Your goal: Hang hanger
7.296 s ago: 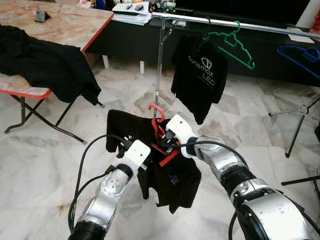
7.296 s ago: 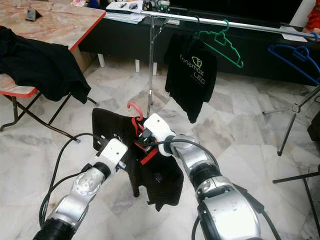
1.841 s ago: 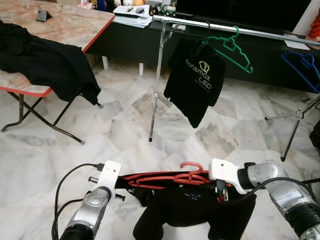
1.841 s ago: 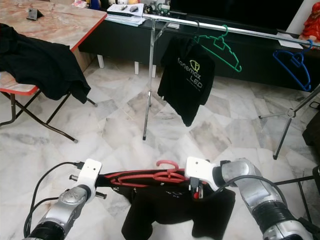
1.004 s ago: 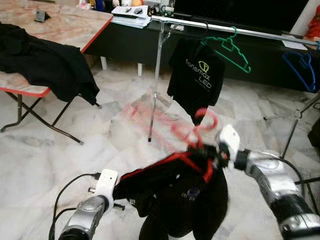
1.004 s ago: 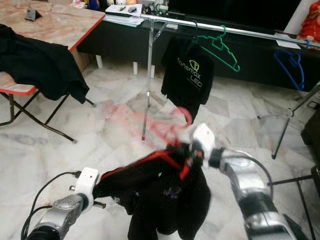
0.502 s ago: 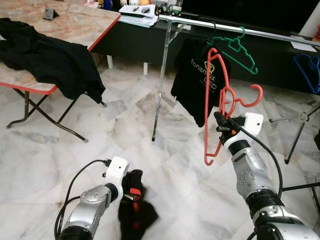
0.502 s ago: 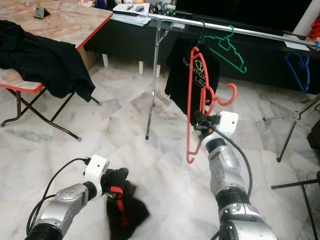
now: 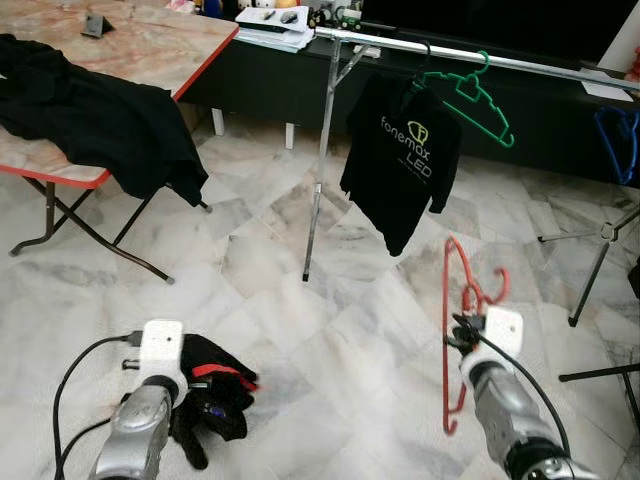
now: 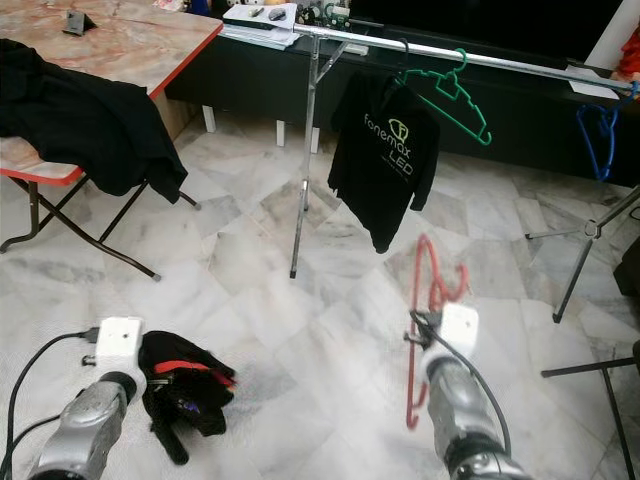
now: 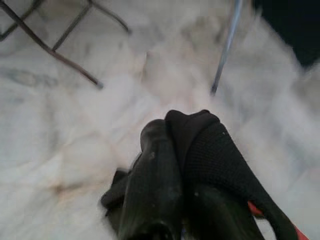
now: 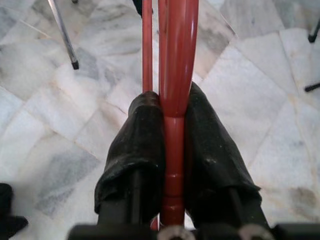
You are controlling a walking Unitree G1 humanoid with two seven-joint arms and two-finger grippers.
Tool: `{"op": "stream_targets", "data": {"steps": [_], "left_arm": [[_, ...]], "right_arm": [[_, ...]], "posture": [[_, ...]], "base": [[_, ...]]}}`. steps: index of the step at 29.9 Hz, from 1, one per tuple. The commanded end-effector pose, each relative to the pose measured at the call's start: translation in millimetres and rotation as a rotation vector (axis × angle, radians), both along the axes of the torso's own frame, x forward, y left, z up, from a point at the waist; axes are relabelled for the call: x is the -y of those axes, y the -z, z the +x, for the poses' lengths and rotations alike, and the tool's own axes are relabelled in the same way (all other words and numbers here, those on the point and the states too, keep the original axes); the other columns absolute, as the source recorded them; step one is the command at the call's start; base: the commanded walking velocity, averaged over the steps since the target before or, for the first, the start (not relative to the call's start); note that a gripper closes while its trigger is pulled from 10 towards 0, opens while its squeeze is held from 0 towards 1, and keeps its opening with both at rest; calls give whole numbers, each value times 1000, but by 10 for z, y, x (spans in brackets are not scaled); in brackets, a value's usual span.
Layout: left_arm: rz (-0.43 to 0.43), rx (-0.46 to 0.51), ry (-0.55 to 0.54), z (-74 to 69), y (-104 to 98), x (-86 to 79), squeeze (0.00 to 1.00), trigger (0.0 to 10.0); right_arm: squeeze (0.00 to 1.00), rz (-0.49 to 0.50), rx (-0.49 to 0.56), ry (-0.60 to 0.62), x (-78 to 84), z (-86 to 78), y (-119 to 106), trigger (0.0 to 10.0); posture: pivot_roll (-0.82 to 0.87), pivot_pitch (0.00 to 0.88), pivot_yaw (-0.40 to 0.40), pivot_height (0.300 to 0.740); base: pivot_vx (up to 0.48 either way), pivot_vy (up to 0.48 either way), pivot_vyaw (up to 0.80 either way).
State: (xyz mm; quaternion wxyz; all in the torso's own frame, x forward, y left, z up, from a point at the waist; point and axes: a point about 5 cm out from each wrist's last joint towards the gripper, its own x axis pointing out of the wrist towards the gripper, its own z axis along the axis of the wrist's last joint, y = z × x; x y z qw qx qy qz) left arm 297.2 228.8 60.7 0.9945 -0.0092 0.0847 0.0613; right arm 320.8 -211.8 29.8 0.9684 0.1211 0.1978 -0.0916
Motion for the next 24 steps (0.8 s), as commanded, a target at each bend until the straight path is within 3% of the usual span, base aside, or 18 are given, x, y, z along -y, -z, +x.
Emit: {"op": "stream_targets", "data": {"steps": [1, 6, 10, 14, 19, 24], "left_arm": [[-43, 120, -13, -23, -145, 4, 0, 10000], [-42, 135, -16, -88, -104, 36, 0, 10000], [-8, 93, -101, -232, 55, -149, 0, 10000], [-18, 140, -180, -271, -17, -284, 0, 10000], [-33, 266, -133, -233, -313, -169, 0, 10000], [-51, 305, -100, -203, -400, -31, 0, 10000]], "right_arm": [[0, 19, -52, 49, 32, -134, 150, 10000], [0, 61, -94, 95, 5, -246, 278, 10000], [0, 54, -156, 102, -57, -393, 434, 10000], [0, 53, -167, 89, -78, -437, 475, 10000], [0, 53, -216, 91, -65, -540, 567, 10000], [0, 52, -274, 70, -94, -641, 661, 10000]], "posture": [[28, 170, -87, 740], [26, 157, -78, 740], [37, 153, -71, 740], [44, 148, -73, 740], [44, 137, -65, 740], [47, 129, -59, 740]], "base": [[0, 0, 0], [0, 0, 0], [0, 0, 0], [0, 0, 0], [0, 0, 0], [0, 0, 0]]}}
